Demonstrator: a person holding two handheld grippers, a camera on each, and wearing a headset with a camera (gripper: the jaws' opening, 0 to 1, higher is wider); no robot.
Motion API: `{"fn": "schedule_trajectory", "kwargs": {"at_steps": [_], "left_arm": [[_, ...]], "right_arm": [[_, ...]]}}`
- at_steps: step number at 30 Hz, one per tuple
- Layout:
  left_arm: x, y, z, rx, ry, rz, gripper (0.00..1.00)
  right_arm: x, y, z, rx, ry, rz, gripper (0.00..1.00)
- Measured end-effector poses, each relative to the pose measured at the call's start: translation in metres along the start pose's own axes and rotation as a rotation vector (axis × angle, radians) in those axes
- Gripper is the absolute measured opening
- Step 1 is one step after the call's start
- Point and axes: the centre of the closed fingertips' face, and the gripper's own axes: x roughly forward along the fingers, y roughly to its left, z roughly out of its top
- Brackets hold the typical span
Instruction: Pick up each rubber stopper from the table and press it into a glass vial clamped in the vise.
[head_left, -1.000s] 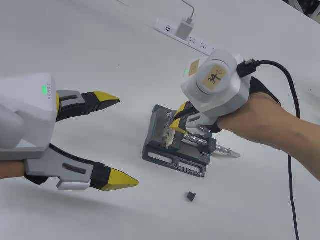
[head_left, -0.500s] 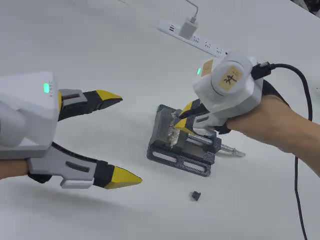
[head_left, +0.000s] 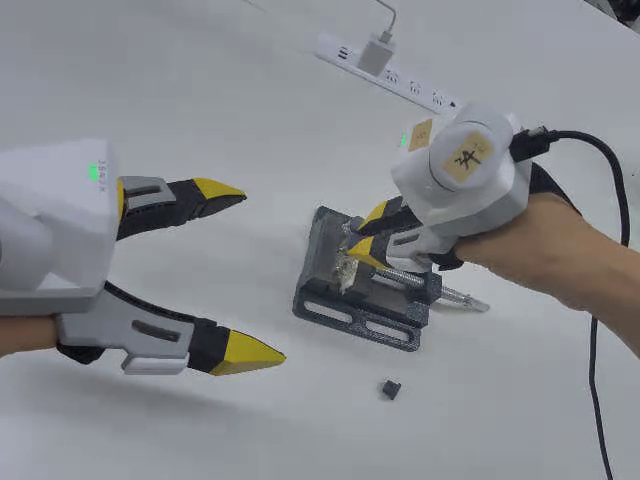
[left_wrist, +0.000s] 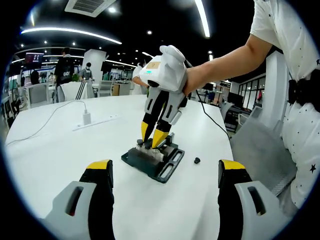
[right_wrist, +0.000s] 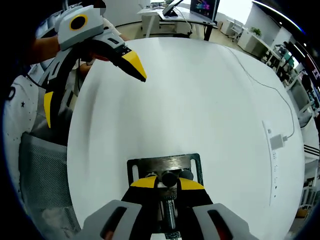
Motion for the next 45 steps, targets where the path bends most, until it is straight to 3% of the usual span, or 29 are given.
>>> {"fn": "schedule_trajectory", "kwargs": {"at_steps": [11,15,39,45], "left_arm": [[0.0,-0.001,-0.001,-0.001,0.003,-0.005,0.85],[0.0,-0.001,-0.001,-0.003,0.004,-0.007,0.84],[-0.001,0.0,-0.002,-0.012,0.002,-0.005,0.83],[-0.001,0.002,-0.002,-0.013,-0.001,-0.001,0.83]], "right_arm": [[-0.015,-0.003,0.007,0.005,-0.039,-0.014,0.06],[-0.015,-0.001,0.008,0.01,-0.047,0.006,0.01],[-0.004,0.002,0.004,0.009,-0.019,0.037,0.0],[-0.003,0.004,0.006,-0.028,0.02,0.045,0.0]]}}
